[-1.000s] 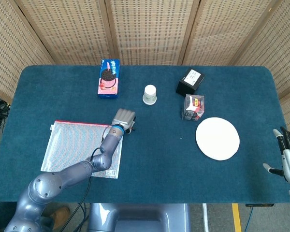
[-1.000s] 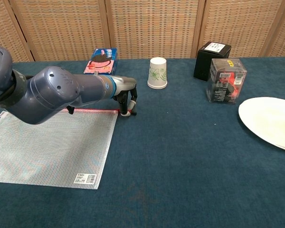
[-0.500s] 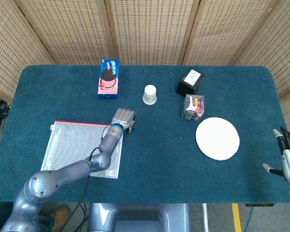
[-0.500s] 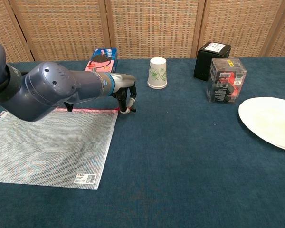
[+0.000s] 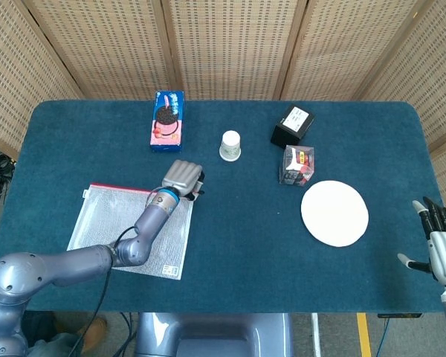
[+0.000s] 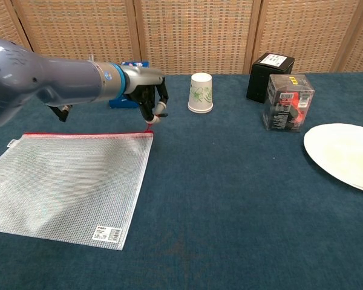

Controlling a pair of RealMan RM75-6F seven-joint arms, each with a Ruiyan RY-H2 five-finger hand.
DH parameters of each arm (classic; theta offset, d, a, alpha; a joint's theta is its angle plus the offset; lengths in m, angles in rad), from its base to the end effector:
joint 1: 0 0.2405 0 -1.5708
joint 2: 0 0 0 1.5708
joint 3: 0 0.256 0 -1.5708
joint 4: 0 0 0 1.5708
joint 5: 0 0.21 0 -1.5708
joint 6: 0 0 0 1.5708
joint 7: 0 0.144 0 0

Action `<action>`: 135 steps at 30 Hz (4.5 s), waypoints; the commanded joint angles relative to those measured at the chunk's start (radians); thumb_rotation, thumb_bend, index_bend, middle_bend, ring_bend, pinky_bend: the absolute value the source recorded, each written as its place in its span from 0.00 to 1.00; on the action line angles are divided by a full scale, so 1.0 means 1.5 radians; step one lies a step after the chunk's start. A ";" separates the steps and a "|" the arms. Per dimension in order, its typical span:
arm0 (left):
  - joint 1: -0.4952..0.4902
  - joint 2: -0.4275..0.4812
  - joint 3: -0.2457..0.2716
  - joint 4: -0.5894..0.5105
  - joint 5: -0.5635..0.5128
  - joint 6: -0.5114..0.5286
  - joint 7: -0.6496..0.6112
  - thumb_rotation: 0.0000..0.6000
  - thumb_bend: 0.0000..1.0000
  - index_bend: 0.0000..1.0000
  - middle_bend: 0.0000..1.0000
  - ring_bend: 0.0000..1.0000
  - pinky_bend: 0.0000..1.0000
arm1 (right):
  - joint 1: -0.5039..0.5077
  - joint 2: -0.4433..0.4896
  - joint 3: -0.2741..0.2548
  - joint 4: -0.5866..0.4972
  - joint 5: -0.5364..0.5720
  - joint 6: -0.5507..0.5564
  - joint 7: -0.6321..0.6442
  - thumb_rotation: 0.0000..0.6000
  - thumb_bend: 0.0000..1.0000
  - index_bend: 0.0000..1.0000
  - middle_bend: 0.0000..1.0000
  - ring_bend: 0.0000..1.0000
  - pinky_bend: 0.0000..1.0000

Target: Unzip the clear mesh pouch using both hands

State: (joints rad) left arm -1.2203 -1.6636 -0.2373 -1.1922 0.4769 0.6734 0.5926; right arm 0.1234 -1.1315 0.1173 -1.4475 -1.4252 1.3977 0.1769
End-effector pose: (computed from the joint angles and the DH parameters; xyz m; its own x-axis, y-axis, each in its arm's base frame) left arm -0.0483 0.4338 -0.0530 0.5318 0.3825 0.7556 0.8389 -0.3598 -0.4083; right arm -0.3434 -0.2102 0.1780 0.3538 0.0179 0.9351 -0.9344 0.0508 0.3526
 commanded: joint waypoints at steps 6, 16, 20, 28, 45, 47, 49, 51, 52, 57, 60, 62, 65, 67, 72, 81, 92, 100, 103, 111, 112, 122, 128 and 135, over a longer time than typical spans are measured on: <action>0.044 0.115 -0.027 -0.139 0.074 0.031 -0.078 1.00 0.80 0.70 0.96 0.99 1.00 | 0.046 0.032 0.012 -0.047 -0.008 -0.065 0.049 1.00 0.00 0.06 0.05 0.01 0.00; 0.045 0.161 -0.069 -0.197 0.089 0.052 -0.134 1.00 0.82 0.71 0.96 0.99 1.00 | 0.180 0.085 0.065 -0.131 0.031 -0.259 0.100 1.00 0.00 0.12 0.70 0.68 0.70; 0.040 0.164 -0.081 -0.207 0.093 0.062 -0.148 1.00 0.81 0.71 0.96 0.99 1.00 | 0.246 0.098 0.088 -0.152 0.062 -0.371 0.166 1.00 0.00 0.17 0.78 0.76 0.80; 0.033 0.171 -0.103 -0.231 0.071 0.056 -0.188 1.00 0.81 0.71 0.96 0.99 1.00 | 0.381 0.060 0.136 -0.147 0.185 -0.563 0.226 1.00 0.00 0.20 0.82 0.80 0.87; 0.024 0.166 -0.097 -0.218 0.107 0.060 -0.243 1.00 0.80 0.71 0.96 0.99 1.00 | 0.612 -0.050 0.096 -0.068 0.553 -0.665 0.180 1.00 0.23 0.33 0.86 0.82 0.89; 0.025 0.163 -0.095 -0.213 0.113 0.061 -0.248 1.00 0.80 0.71 0.96 0.99 1.00 | 0.625 -0.060 0.090 -0.065 0.571 -0.658 0.173 1.00 0.23 0.32 0.86 0.82 0.89; 0.026 0.159 -0.094 -0.207 0.119 0.062 -0.254 1.00 0.80 0.71 0.96 0.99 1.00 | 0.636 -0.069 0.086 -0.060 0.590 -0.652 0.170 1.00 0.23 0.32 0.86 0.82 0.89; 0.028 0.154 -0.094 -0.202 0.125 0.060 -0.265 1.00 0.80 0.71 0.96 0.99 1.00 | 0.650 -0.080 0.082 -0.052 0.614 -0.646 0.166 1.00 0.23 0.32 0.86 0.82 0.89; 0.029 0.152 -0.094 -0.199 0.128 0.059 -0.273 1.00 0.80 0.71 0.96 0.99 1.00 | 0.659 -0.086 0.079 -0.046 0.631 -0.643 0.163 1.00 0.23 0.32 0.86 0.82 0.89; 0.031 0.136 -0.094 -0.181 0.144 0.057 -0.295 1.00 0.80 0.72 0.96 0.99 1.00 | 0.695 -0.101 0.066 -0.033 0.694 -0.635 0.149 1.00 0.23 0.33 0.86 0.82 0.89; 0.031 0.127 -0.096 -0.170 0.151 0.052 -0.311 1.00 0.80 0.72 0.96 0.99 1.00 | 0.715 -0.104 0.066 -0.029 0.734 -0.636 0.146 1.00 0.23 0.33 0.86 0.82 0.89; 0.030 0.121 -0.098 -0.163 0.158 0.051 -0.318 1.00 0.80 0.72 0.96 0.99 1.00 | 0.724 -0.105 0.072 -0.025 0.754 -0.639 0.149 1.00 0.23 0.34 0.86 0.82 0.89; 0.029 0.111 -0.103 -0.157 0.166 0.056 -0.329 1.00 0.80 0.72 0.96 0.99 1.00 | 0.734 -0.110 0.080 -0.021 0.780 -0.637 0.155 1.00 0.23 0.41 0.86 0.82 0.89; 0.028 0.108 -0.105 -0.153 0.169 0.058 -0.332 1.00 0.80 0.72 0.96 0.99 1.00 | 0.738 -0.113 0.081 -0.021 0.792 -0.635 0.154 1.00 0.23 0.44 0.86 0.82 0.89; 0.027 0.102 -0.109 -0.150 0.168 0.059 -0.341 1.00 0.80 0.72 0.96 0.99 1.00 | 0.741 -0.117 0.091 -0.023 0.812 -0.642 0.163 1.00 0.24 0.45 0.86 0.82 0.89; 0.033 0.094 -0.121 -0.152 0.164 0.060 -0.370 1.00 0.81 0.72 0.96 0.99 1.00 | 0.759 -0.131 0.094 -0.027 0.848 -0.610 0.153 1.00 0.25 0.46 0.86 0.82 0.89; 0.038 0.100 -0.125 -0.158 0.165 0.055 -0.386 1.00 0.81 0.72 0.96 0.99 1.00 | 0.776 -0.154 0.093 -0.037 0.888 -0.548 0.112 1.00 0.29 0.51 0.88 0.84 0.96; 0.040 0.105 -0.125 -0.166 0.168 0.057 -0.389 1.00 0.81 0.72 0.97 0.99 1.00 | 0.777 -0.165 0.111 -0.044 0.917 -0.509 0.083 1.00 0.29 0.52 0.89 0.85 1.00; 0.040 0.106 -0.125 -0.168 0.168 0.058 -0.391 1.00 0.81 0.72 0.97 0.99 1.00 | 0.775 -0.168 0.117 -0.046 0.923 -0.503 0.073 1.00 0.30 0.53 0.89 0.85 1.00; 0.042 0.112 -0.125 -0.178 0.171 0.057 -0.394 1.00 0.81 0.72 0.97 0.99 1.00 | 0.766 -0.178 0.139 -0.046 0.938 -0.482 0.050 1.00 0.38 0.58 0.90 0.86 1.00; 0.043 0.113 -0.126 -0.179 0.170 0.057 -0.395 1.00 0.81 0.72 0.97 0.99 1.00 | 0.765 -0.180 0.142 -0.045 0.939 -0.480 0.046 1.00 0.39 0.59 0.90 0.86 1.00; 0.044 0.117 -0.125 -0.181 0.171 0.057 -0.398 1.00 0.81 0.72 0.97 0.99 1.00 | 0.754 -0.185 0.157 -0.046 0.948 -0.476 0.019 1.00 0.45 0.61 0.90 0.86 1.00; 0.047 0.120 -0.125 -0.180 0.173 0.056 -0.402 1.00 0.81 0.72 0.97 0.99 1.00 | 0.746 -0.185 0.168 -0.047 0.949 -0.474 0.008 1.00 0.53 0.61 0.90 0.86 1.00; 0.048 0.121 -0.123 -0.179 0.174 0.054 -0.406 1.00 0.82 0.72 0.97 0.99 1.00 | 0.736 -0.183 0.183 -0.054 0.948 -0.473 -0.003 1.00 0.68 0.62 0.91 0.86 1.00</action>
State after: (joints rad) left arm -1.1488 -1.4818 -0.4222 -1.4613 0.7379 0.7547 -0.0159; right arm 1.2288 -1.4070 0.3906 -1.5273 -0.0023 0.6875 0.1733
